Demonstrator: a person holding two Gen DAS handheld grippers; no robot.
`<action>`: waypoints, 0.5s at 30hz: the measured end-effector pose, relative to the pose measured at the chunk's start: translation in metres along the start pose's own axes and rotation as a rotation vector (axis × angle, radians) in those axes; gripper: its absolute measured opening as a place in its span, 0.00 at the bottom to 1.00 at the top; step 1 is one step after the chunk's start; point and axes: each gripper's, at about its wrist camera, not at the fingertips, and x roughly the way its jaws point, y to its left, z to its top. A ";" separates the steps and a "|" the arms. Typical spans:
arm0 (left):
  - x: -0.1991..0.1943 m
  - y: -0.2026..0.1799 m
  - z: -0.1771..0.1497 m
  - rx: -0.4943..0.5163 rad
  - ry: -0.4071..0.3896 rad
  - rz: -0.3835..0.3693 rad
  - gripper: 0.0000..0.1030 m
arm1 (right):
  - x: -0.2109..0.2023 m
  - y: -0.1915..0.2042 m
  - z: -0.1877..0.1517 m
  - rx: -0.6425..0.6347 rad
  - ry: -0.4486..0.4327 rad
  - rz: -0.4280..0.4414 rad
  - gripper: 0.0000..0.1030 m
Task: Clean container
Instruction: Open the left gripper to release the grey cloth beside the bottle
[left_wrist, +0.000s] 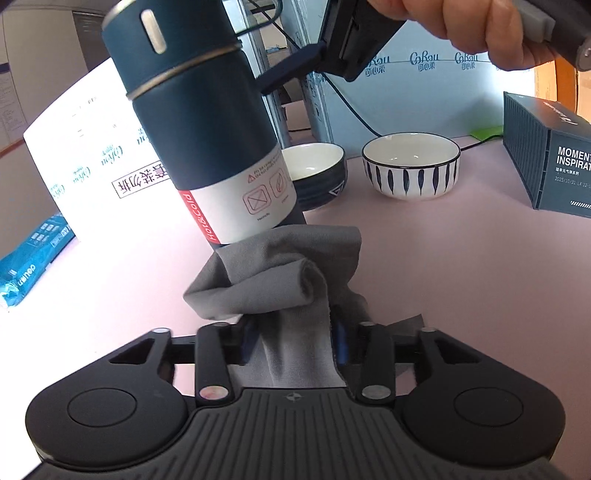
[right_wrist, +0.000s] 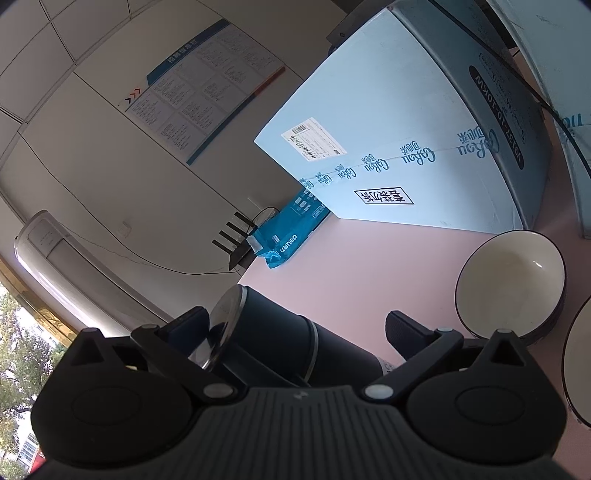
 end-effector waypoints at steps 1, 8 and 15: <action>-0.005 0.000 -0.001 0.005 -0.021 0.015 0.56 | -0.001 0.000 0.000 -0.002 -0.001 -0.003 0.99; -0.045 0.005 0.004 -0.018 -0.165 0.018 0.69 | 0.001 0.003 0.001 -0.024 0.007 -0.011 1.00; -0.052 0.009 0.019 -0.067 -0.195 0.010 0.69 | 0.000 0.014 0.002 -0.083 0.001 -0.020 1.00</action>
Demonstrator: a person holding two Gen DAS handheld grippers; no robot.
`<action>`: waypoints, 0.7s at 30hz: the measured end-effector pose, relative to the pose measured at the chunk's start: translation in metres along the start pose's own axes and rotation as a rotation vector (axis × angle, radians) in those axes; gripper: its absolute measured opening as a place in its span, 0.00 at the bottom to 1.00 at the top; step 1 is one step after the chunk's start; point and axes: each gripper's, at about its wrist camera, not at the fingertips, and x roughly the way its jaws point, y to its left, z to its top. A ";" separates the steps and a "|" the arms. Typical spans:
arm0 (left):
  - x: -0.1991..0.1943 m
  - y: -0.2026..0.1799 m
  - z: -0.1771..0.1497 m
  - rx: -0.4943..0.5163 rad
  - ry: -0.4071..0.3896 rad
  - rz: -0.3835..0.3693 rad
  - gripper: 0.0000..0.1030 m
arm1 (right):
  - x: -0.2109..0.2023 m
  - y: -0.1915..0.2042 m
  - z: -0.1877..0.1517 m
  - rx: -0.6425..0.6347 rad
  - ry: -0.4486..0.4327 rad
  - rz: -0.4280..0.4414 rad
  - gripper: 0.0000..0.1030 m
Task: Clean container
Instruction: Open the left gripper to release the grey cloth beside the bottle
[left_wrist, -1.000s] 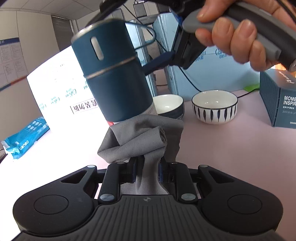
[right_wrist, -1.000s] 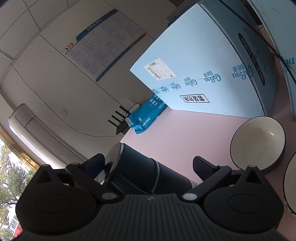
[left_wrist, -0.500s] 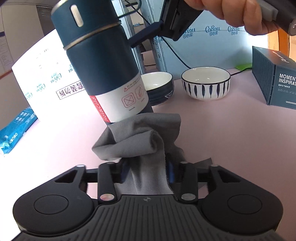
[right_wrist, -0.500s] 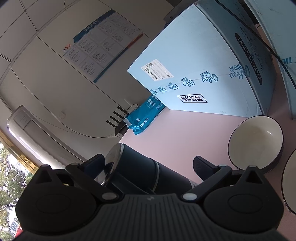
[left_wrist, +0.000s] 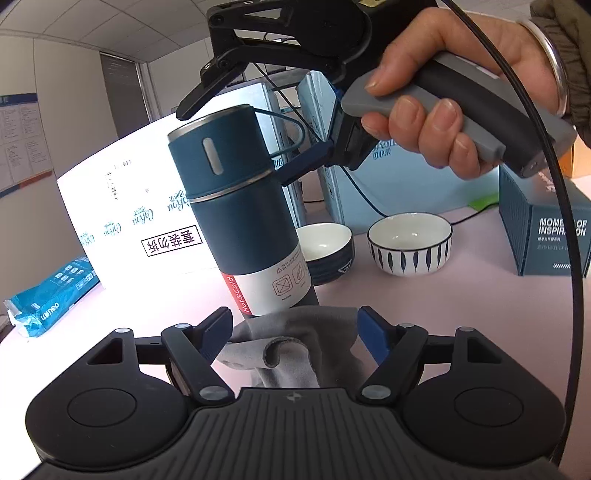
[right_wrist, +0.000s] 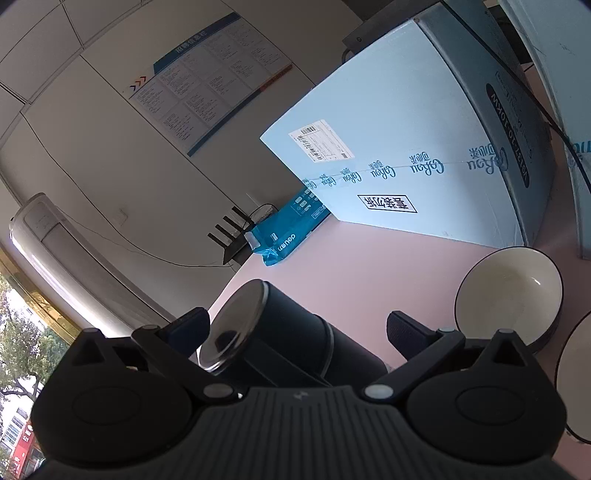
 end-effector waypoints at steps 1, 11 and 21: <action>-0.001 0.001 0.002 -0.020 -0.004 -0.008 0.69 | -0.001 0.002 0.000 -0.014 -0.009 0.000 1.00; -0.007 0.004 0.006 -0.070 -0.028 0.012 0.78 | 0.000 0.004 0.001 -0.052 -0.039 0.004 1.00; -0.023 0.017 0.012 -0.143 -0.106 0.062 0.83 | -0.023 0.009 -0.009 -0.143 -0.170 -0.055 1.00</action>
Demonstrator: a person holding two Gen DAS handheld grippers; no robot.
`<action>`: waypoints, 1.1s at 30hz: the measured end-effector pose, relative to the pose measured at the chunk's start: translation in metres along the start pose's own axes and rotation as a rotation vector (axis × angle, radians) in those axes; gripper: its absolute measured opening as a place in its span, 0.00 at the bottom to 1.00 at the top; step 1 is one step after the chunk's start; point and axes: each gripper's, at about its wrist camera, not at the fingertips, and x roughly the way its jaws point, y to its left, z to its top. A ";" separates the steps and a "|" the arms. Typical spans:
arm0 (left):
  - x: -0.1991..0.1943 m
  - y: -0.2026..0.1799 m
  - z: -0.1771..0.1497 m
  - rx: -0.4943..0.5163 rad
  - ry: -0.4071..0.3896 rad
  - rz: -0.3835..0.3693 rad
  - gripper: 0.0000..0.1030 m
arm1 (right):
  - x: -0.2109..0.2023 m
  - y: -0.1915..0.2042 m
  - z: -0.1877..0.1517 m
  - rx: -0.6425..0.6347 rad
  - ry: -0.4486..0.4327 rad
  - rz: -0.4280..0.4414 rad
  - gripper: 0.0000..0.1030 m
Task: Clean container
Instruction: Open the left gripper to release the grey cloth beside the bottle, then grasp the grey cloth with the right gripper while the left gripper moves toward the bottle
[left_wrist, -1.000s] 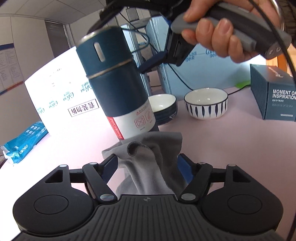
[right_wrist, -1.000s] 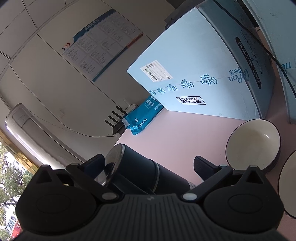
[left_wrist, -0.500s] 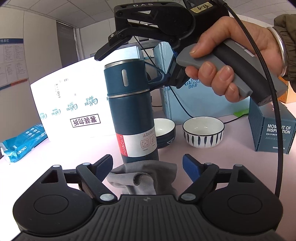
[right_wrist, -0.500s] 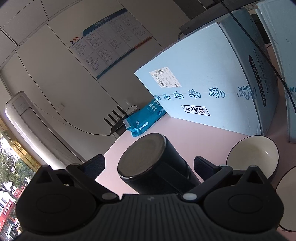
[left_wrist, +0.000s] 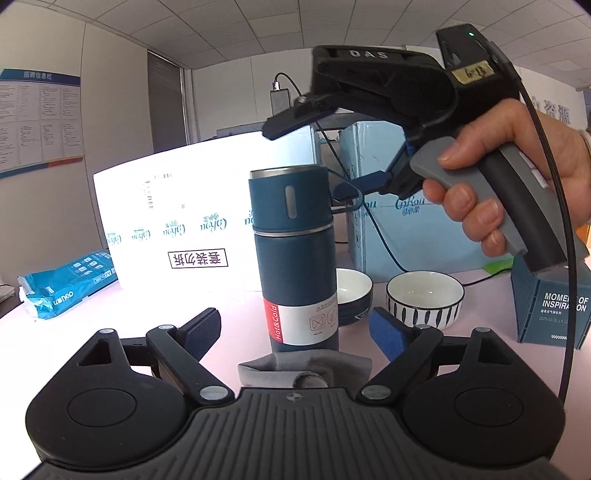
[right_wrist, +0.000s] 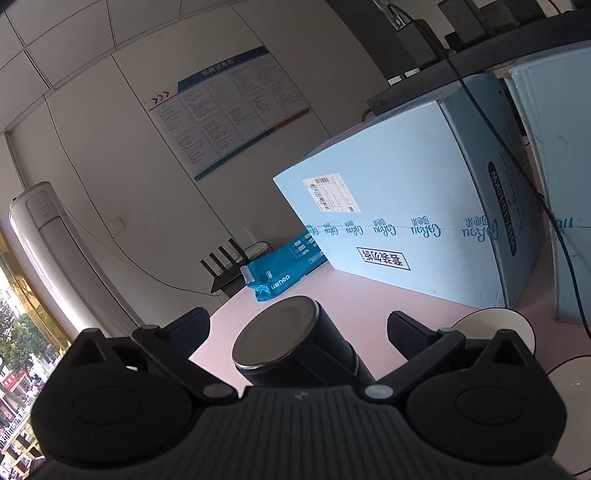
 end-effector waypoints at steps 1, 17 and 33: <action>-0.003 0.001 0.000 -0.002 -0.008 0.005 0.84 | -0.004 -0.002 -0.004 -0.006 -0.013 -0.017 1.00; -0.055 0.043 -0.008 -0.072 -0.012 0.176 0.90 | 0.010 -0.024 -0.120 -0.001 0.244 -0.145 1.00; -0.068 0.059 -0.021 -0.087 0.075 0.255 0.90 | 0.060 -0.008 -0.159 0.059 0.216 -0.273 0.95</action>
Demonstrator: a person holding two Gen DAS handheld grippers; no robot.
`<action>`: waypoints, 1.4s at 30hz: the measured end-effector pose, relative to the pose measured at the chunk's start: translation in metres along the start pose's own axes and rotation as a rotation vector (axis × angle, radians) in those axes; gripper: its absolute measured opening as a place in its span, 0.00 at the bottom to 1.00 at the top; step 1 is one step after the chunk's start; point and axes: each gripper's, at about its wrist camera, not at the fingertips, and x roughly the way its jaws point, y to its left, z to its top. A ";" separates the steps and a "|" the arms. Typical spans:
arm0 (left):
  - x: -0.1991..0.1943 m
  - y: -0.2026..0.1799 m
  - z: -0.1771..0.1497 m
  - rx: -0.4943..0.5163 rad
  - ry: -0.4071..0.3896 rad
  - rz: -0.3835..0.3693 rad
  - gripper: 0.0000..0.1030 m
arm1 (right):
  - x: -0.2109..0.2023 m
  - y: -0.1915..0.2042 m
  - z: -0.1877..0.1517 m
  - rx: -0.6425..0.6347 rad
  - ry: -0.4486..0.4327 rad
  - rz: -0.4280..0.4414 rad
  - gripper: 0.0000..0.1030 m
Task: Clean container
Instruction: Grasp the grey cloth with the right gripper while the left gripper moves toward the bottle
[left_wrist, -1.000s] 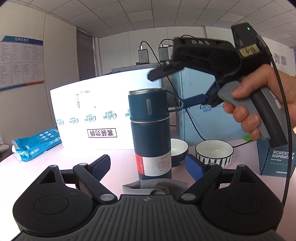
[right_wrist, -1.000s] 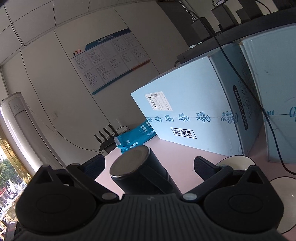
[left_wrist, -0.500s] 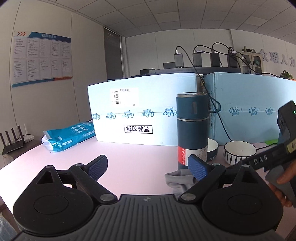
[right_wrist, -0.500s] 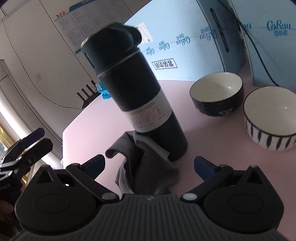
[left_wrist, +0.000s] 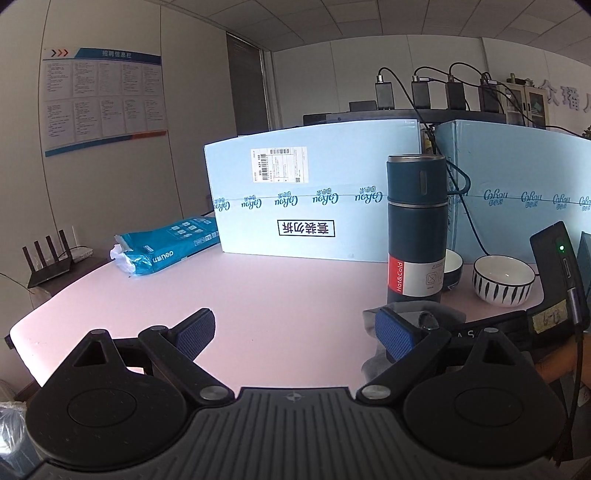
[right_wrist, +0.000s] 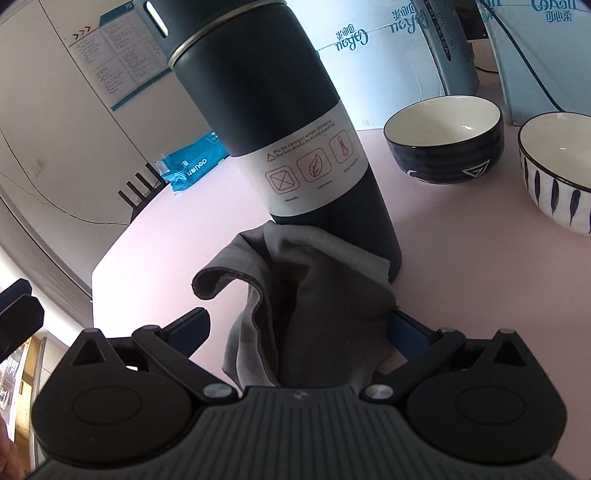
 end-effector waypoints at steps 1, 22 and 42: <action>0.000 0.001 0.000 -0.001 0.003 0.002 0.90 | 0.002 0.000 -0.001 0.001 0.002 -0.002 0.75; 0.040 -0.097 0.073 -0.145 -0.038 -0.038 0.90 | -0.054 -0.059 -0.031 -0.027 -0.119 -0.050 0.19; 0.101 -0.180 0.097 -0.199 0.041 0.313 0.99 | -0.060 -0.094 -0.038 0.022 -0.144 -0.023 0.19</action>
